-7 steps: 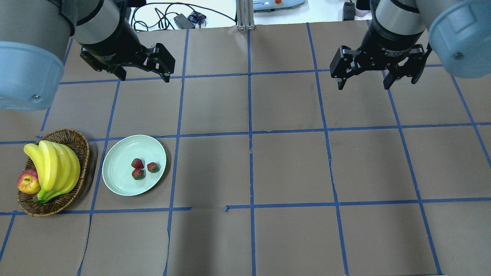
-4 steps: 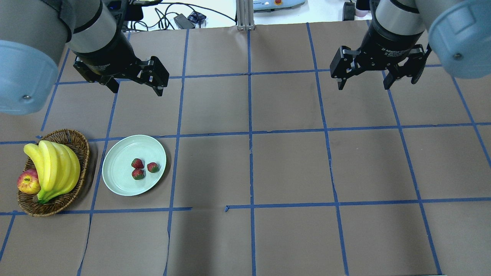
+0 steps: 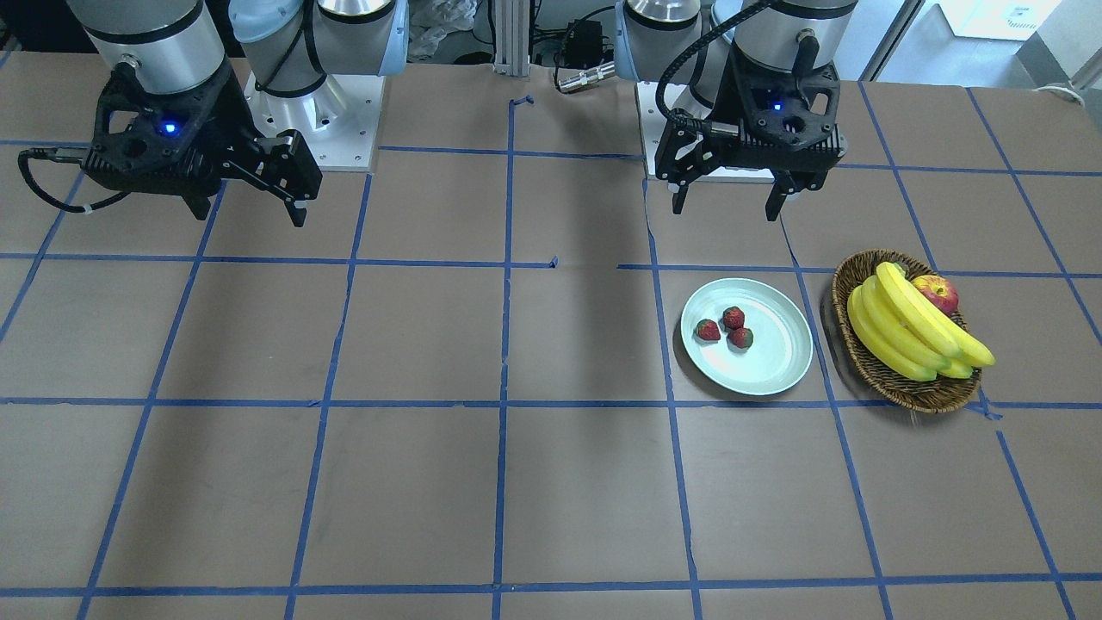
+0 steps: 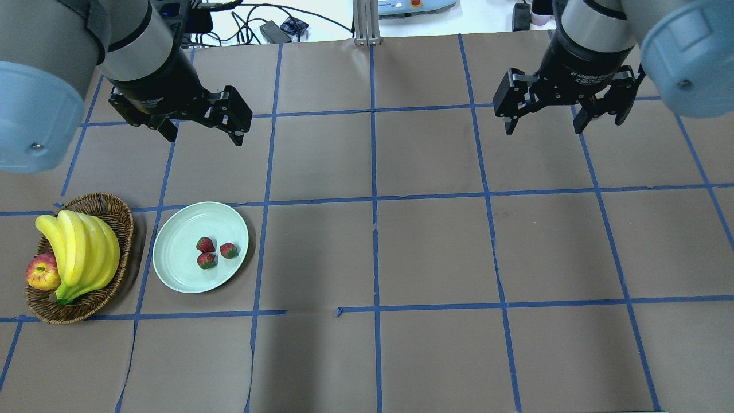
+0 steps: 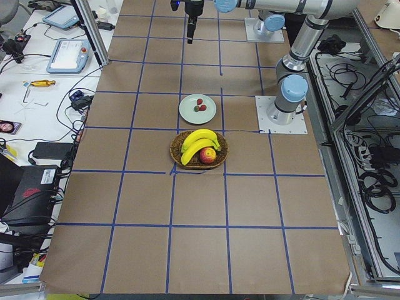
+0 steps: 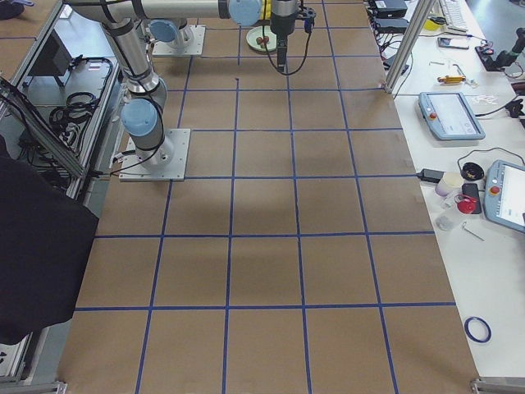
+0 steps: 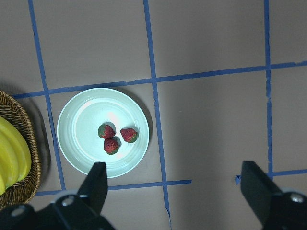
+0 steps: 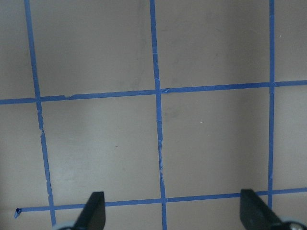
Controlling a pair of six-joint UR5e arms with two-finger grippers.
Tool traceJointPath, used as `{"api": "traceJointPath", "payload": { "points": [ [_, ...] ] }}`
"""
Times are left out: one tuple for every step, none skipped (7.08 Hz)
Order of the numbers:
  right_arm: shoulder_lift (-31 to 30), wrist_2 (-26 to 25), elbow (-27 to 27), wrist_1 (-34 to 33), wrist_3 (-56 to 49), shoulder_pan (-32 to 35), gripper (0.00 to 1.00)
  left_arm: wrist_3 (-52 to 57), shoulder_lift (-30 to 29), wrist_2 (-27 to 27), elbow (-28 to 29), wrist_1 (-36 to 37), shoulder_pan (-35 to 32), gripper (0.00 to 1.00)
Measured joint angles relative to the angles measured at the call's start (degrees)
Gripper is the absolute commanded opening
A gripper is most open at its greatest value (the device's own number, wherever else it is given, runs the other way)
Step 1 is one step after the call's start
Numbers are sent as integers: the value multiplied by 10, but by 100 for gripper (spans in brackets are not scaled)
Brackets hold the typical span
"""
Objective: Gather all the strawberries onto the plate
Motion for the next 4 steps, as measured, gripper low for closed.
{"api": "traceJointPath", "payload": {
  "points": [
    [-1,0,-2,-3,-1,0,100,0,0,-1,0,0,0,100],
    [-2,0,-2,-8,-3,1,100,-1,0,-1,0,0,0,100],
    [-3,1,-2,-13,-4,1,100,-1,0,-2,0,1,-1,100],
    [-3,3,-1,-15,-5,1,100,-1,0,-2,0,1,-1,100]
  ]
}}
